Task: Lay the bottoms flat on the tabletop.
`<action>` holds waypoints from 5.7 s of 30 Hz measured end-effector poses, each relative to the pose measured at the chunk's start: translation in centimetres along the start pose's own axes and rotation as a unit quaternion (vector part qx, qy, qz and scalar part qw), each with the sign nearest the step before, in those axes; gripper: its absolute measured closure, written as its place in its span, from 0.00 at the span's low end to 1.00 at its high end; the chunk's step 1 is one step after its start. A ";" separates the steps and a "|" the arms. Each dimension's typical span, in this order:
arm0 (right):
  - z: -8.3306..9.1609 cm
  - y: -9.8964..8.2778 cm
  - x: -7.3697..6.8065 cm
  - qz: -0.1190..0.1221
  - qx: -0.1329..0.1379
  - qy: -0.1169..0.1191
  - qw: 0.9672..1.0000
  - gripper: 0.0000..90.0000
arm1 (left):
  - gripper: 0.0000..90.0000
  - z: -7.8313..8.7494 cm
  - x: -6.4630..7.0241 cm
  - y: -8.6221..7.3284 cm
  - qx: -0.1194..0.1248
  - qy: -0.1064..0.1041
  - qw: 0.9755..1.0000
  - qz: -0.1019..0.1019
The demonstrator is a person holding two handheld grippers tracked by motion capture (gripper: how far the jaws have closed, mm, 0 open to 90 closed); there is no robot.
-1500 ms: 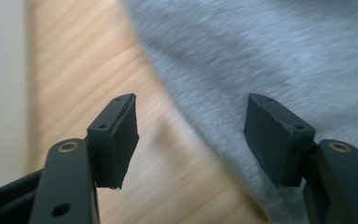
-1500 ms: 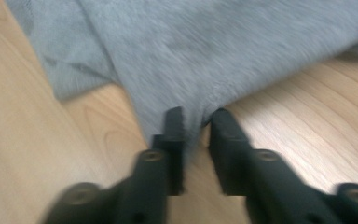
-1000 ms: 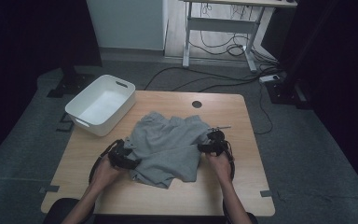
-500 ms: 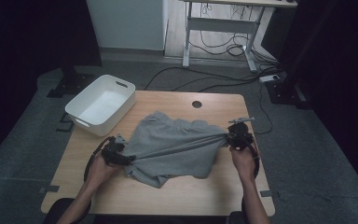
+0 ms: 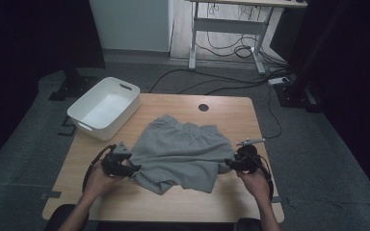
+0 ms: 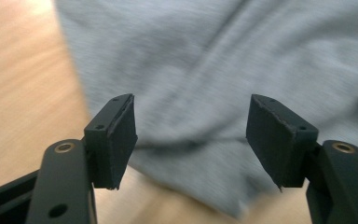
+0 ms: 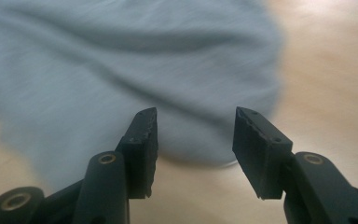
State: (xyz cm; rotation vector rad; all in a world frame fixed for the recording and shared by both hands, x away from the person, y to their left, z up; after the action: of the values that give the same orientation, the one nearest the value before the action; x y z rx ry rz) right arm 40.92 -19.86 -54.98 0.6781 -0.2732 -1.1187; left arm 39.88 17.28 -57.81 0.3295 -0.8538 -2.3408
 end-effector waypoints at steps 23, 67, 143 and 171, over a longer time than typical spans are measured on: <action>6.0 1.4 -4.1 0.046 0.075 -0.010 0.996 1.00 | 0.94 5.9 -1.6 2.3 0.079 0.014 0.997 -0.004; -7.1 4.8 -4.9 0.093 -0.027 -0.023 0.995 0.98 | 0.49 -3.1 -5.0 -1.9 -0.010 0.025 0.999 0.034; -0.7 -7.5 -1.2 0.075 -0.055 -0.049 0.994 0.80 | 0.75 -1.6 -4.4 -2.9 -0.005 0.005 0.998 0.055; 6.6 -13.0 2.0 -0.020 -0.026 -0.025 0.999 0.82 | 0.57 7.0 1.8 -6.4 0.010 -0.071 0.997 -0.001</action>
State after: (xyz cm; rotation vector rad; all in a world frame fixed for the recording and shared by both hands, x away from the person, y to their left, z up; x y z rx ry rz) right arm 28.75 -27.52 -58.30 0.6122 -0.2722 -1.1777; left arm 32.53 23.41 -56.67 0.1740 -0.9458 -2.3814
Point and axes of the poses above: each handheld gripper's, and its own axes: z roughly backward along the jaws, y roughly out of its top, x roughly to its right, the point moved 10 cm from there along -z, roughly forward along the jaws, and after that the axes turned 3 degrees about -z, right-handed, at the moved point
